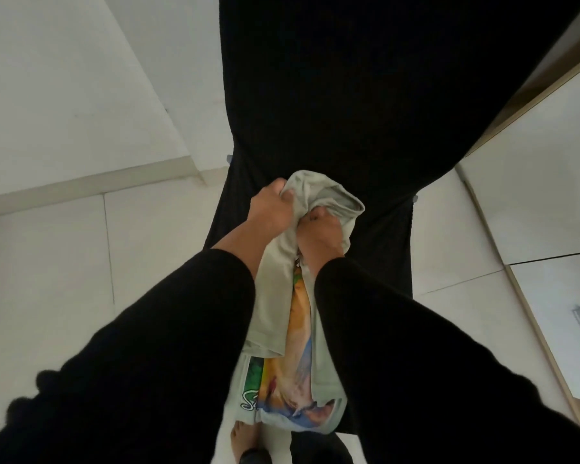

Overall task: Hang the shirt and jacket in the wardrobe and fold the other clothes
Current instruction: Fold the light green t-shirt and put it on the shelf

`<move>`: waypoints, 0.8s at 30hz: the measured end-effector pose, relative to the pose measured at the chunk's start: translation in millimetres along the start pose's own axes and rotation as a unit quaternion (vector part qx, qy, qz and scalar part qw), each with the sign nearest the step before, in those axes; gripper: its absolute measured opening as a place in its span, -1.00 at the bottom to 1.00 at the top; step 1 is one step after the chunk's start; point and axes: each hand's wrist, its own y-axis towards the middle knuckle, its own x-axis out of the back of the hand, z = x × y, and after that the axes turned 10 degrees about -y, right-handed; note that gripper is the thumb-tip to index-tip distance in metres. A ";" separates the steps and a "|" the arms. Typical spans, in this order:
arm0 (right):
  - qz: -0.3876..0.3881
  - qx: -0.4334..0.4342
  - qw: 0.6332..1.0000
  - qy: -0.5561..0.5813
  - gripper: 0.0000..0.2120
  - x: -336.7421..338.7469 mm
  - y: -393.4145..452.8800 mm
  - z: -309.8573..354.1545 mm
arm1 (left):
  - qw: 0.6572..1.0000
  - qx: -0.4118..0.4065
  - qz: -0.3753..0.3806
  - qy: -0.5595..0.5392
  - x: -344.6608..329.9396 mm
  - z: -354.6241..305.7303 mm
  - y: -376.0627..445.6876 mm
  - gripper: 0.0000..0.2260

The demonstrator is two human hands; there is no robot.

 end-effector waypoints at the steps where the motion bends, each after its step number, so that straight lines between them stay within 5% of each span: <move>1: -0.003 -0.003 1.000 0.011 -0.87 5.5 -3.8 1.5 | 1.000 -0.004 0.004 0.001 1.8 -1.1 -4.3 -0.75; 9: -0.038 -0.061 0.987 0.147 -0.67 72.0 -91.3 -2.6 | 0.998 0.018 -0.047 -0.039 49.0 -45.5 -85.7 -0.65; 19: -0.154 0.047 0.981 0.107 -0.73 241.5 -250.8 3.2 | 0.986 -0.038 -0.103 -0.123 139.8 -150.7 -249.1 -0.65; 24: -0.199 0.107 0.962 0.155 -0.76 299.5 -306.8 18.3 | 0.971 -0.147 -0.101 -0.163 170.8 -208.2 -315.2 -0.74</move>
